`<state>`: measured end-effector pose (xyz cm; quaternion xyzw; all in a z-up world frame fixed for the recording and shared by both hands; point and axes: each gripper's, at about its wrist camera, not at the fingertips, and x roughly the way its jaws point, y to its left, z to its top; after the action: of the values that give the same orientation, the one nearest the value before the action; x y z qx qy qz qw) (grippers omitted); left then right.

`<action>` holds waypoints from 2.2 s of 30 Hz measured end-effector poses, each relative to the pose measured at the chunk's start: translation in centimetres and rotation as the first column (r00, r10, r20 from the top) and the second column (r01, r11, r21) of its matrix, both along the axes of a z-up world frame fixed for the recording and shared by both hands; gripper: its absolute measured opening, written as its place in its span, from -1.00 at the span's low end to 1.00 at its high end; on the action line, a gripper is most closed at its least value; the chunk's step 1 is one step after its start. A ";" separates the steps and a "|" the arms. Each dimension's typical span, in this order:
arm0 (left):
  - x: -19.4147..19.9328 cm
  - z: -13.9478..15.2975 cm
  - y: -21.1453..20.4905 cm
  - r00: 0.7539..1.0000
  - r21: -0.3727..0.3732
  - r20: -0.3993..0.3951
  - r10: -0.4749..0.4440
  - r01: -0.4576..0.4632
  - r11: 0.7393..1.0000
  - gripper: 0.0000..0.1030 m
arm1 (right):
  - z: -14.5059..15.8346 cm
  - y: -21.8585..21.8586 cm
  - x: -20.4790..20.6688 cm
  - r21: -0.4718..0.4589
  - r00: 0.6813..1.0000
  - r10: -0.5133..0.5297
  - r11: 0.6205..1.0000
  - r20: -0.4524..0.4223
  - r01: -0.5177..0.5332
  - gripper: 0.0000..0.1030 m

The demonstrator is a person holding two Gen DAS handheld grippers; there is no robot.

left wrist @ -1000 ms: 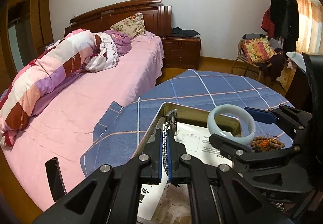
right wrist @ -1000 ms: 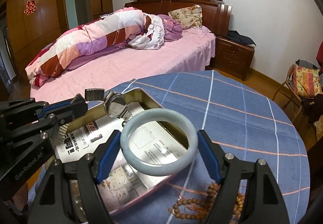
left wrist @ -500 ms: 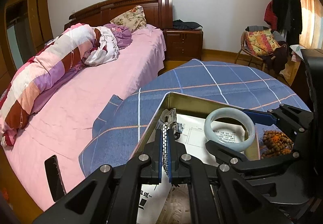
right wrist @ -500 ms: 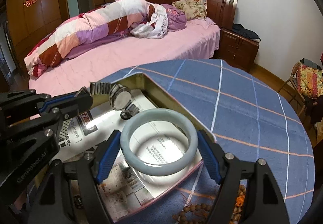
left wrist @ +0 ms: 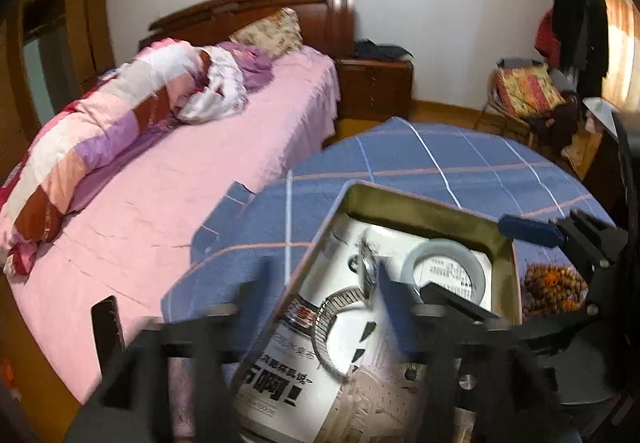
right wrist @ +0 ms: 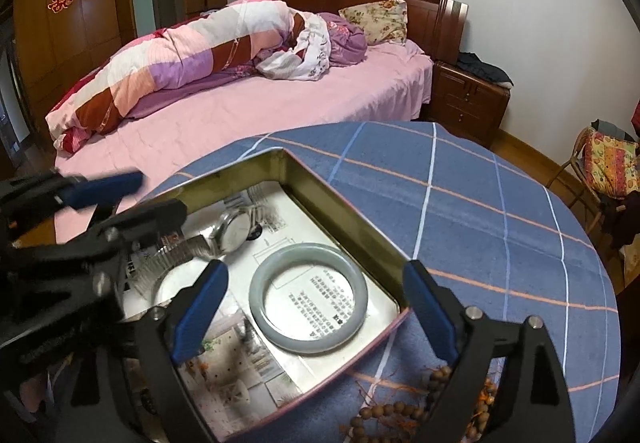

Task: Organize jewelry
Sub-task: 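Move the left tool to the brown wooden bead strand and grasp it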

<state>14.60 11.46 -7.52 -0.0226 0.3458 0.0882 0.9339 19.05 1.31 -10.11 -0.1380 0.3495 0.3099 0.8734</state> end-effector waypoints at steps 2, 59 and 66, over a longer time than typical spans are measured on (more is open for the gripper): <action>-0.6 0.4 -0.1 1.000 -0.006 0.030 0.001 0.000 1.000 0.48 | 0.2 -0.2 -0.2 0.016 1.000 0.001 1.000 0.000 -0.001 0.80; 3.4 -5.1 -18.9 0.938 0.014 -0.179 -0.297 0.304 0.952 -0.13 | -1.7 -23.3 -4.5 0.119 0.916 -0.396 0.909 -0.058 0.401 0.98; 3.0 -4.9 -18.1 0.931 -0.062 -0.155 -0.330 0.325 0.944 -0.85 | -2.3 -22.0 -4.8 0.032 0.935 -0.350 0.935 -0.051 0.352 0.68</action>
<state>17.59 -6.64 -12.43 0.0263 0.4215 -0.0733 0.9035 14.24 -20.69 -12.38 -0.0488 0.3816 0.1591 0.9092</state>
